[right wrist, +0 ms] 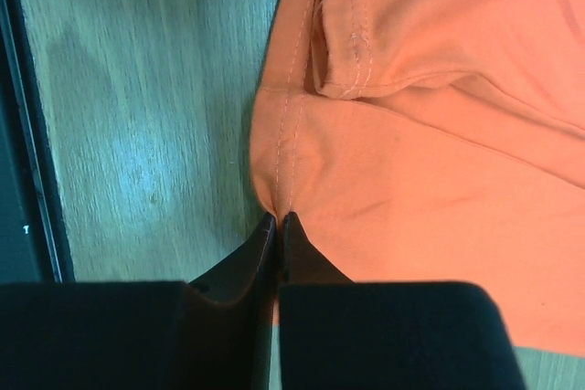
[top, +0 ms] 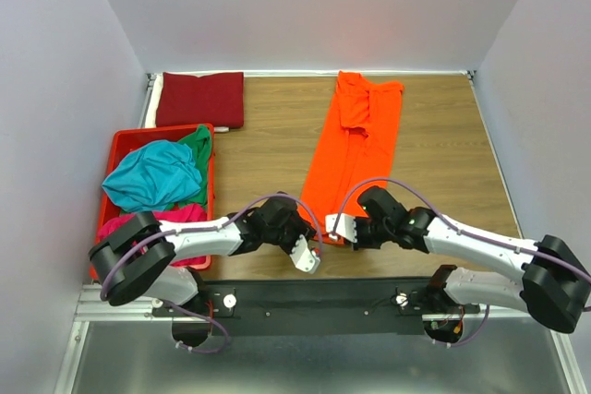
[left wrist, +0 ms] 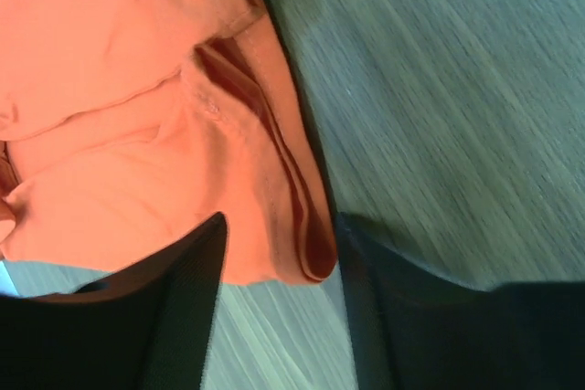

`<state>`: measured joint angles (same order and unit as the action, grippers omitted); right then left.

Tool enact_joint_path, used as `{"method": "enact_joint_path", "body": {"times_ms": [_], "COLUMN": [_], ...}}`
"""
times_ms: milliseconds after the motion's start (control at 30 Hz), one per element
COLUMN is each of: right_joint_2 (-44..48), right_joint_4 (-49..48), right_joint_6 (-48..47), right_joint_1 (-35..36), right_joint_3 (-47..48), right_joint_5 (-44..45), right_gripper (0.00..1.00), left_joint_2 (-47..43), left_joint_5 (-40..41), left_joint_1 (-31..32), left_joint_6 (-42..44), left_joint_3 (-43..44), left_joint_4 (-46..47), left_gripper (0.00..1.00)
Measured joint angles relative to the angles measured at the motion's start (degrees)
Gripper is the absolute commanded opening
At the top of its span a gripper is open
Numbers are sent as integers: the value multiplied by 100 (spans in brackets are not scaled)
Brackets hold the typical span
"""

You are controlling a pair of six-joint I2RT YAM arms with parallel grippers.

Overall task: Fold and stack the t-shirts
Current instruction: Fold the tshirt

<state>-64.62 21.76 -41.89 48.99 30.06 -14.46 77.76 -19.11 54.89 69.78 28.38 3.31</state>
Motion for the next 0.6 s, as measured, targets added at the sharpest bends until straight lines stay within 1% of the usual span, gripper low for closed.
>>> {"method": "enact_joint_path", "body": {"times_ms": [67,100,133,167,267,300,333,600], "right_joint_2": [31,42,61,85,205,243,275,420], "right_joint_4": [50,70,76,94,122,133,146,168], "right_joint_6": [-4,-4,-4,-4,0,0,0,24], "right_joint_1": [-11,-17,-35,-42,-114,-146,-181,-380], "right_joint_3": [24,39,50,63,74,76,76,96], "right_joint_5": [-28,-39,-48,-55,-81,-92,-111,-153], "right_gripper": [9,8,8,8,7,7,7,6], "left_joint_2": [55,98,129,153,210,229,245,398], "left_joint_5": [0,4,2,7,9,11,13,48], "left_joint_1": [0,0,0,2,11,11,11,24], "left_joint_6": [-13,0,-4,-13,-35,-44,-50,-96], "left_joint_3": [2,2,2,11,20,22,22,232], "left_joint_4": [13,20,28,28,37,37,37,-59], "left_gripper": [42,36,32,31,18,11,1,0]}}
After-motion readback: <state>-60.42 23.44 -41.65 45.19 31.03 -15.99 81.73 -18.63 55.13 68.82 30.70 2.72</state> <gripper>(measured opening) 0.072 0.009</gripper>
